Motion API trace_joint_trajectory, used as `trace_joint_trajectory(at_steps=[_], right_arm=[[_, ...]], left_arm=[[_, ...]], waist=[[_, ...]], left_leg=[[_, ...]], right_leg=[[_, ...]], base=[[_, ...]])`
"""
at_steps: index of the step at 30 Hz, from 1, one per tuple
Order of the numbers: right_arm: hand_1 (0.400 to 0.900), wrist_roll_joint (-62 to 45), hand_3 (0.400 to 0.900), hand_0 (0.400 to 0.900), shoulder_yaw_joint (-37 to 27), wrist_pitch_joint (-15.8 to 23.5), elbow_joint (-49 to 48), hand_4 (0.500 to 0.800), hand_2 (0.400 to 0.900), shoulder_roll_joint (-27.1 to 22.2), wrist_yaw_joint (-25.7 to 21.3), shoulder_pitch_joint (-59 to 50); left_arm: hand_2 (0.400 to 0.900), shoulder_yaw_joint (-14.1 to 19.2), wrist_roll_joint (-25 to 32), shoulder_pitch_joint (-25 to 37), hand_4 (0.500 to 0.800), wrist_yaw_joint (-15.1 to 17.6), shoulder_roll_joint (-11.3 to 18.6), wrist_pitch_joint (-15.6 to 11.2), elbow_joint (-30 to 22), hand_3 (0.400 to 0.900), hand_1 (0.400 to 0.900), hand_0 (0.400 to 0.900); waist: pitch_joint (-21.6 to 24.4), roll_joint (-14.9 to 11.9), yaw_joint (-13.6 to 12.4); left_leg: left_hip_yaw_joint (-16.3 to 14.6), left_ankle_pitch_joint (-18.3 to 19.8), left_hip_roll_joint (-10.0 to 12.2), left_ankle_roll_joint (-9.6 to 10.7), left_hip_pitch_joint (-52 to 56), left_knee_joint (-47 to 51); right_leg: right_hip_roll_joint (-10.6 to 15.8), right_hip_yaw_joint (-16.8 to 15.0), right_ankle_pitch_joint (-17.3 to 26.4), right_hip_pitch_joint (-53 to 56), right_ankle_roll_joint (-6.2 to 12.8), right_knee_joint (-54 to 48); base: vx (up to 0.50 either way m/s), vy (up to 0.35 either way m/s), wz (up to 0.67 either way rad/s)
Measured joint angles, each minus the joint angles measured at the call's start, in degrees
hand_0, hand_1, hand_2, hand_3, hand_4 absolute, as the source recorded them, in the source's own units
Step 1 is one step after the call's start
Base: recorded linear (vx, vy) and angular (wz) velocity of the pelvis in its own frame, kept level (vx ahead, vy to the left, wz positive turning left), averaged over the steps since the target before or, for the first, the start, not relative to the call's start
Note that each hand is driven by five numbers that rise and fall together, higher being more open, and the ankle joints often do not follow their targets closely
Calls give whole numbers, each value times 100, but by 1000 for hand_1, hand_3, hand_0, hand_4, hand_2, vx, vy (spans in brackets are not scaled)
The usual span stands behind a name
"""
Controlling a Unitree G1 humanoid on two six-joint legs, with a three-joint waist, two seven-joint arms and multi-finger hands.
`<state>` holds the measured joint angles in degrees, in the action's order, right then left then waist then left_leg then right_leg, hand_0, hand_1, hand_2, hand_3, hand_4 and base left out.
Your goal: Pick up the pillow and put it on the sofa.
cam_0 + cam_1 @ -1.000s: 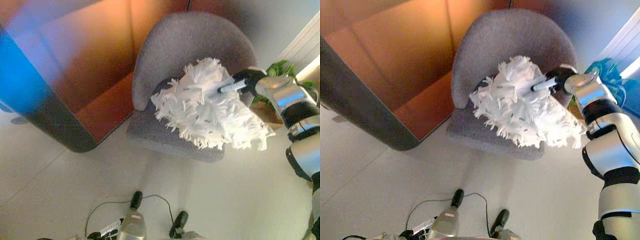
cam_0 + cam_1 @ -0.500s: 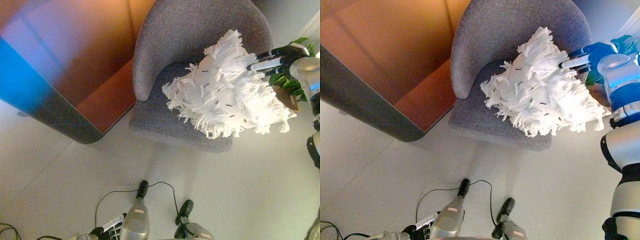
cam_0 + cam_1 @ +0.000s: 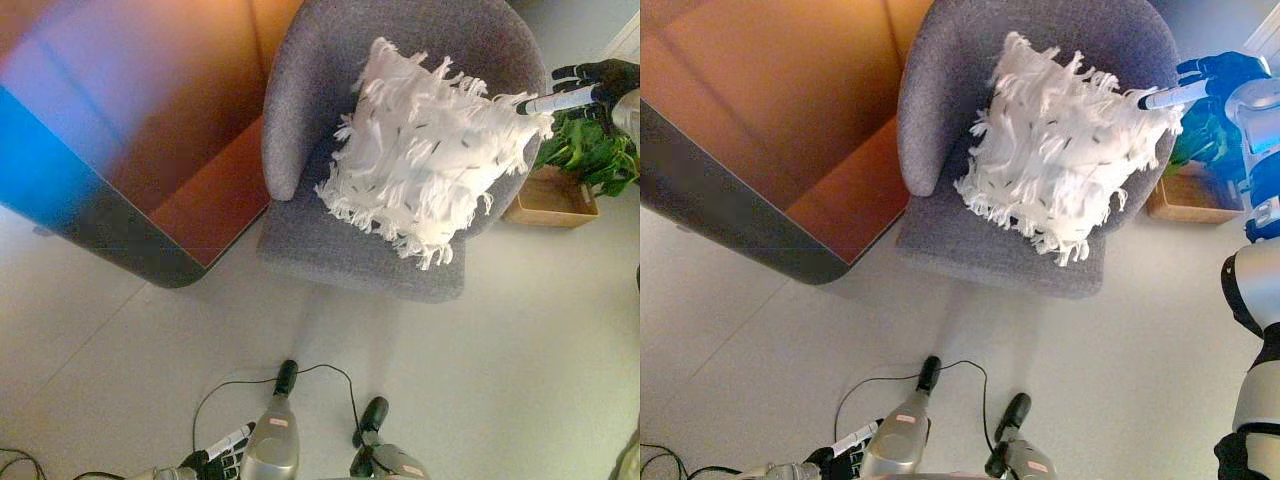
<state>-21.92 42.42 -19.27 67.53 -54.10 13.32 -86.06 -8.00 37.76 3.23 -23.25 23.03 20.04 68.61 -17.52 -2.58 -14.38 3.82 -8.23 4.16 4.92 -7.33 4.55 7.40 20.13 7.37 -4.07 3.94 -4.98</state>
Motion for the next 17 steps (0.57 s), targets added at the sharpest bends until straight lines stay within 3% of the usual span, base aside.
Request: trace_joint_trajectory(at_steps=[3, 8, 14, 17], right_arm=[[900, 1, 900, 900, -40, 18, -2, 800, 900, -59, 143, 10], [900, -13, 900, 900, -785, 278, -19, 800, 900, -138, 378, 371], [900, -72, 900, 900, -2031, 639, -188, 800, 900, -149, 590, 1989], [900, -110, 900, 900, -2449, 704, -437, 800, 900, -70, 596, 2859]], left_arm=[[900, 5, -148, 5, 800, -7, 6, -25, -11, 900, 900, 900], [900, 8, -207, 4, 800, -10, 9, -33, -10, 900, 900, 900], [900, 8, -210, -17, 800, -1, 0, -25, -58, 900, 900, 900], [900, 10, -210, -97, 800, 23, -10, -20, -61, 900, 900, 900]], waist=[[1, 2, 4], [22, 27, 29], [226, 75, 66], [350, 165, 310]], left_leg=[[-36, 4, 1, -3, 29, 0], [-142, 20, -8, -27, 156, 0], [-263, 67, -35, -61, 353, 2], [-281, 81, -43, -69, 433, 3]], right_leg=[[0, -35, 3, 10, 2, 1], [16, -109, 13, 96, 10, 2], [49, -219, 16, 229, 23, 3], [58, -240, 17, 298, 29, 3]], base=[[-2, -21, -8], [-2, -1, -9], [10, 4, -11], [2, -9, -10]])
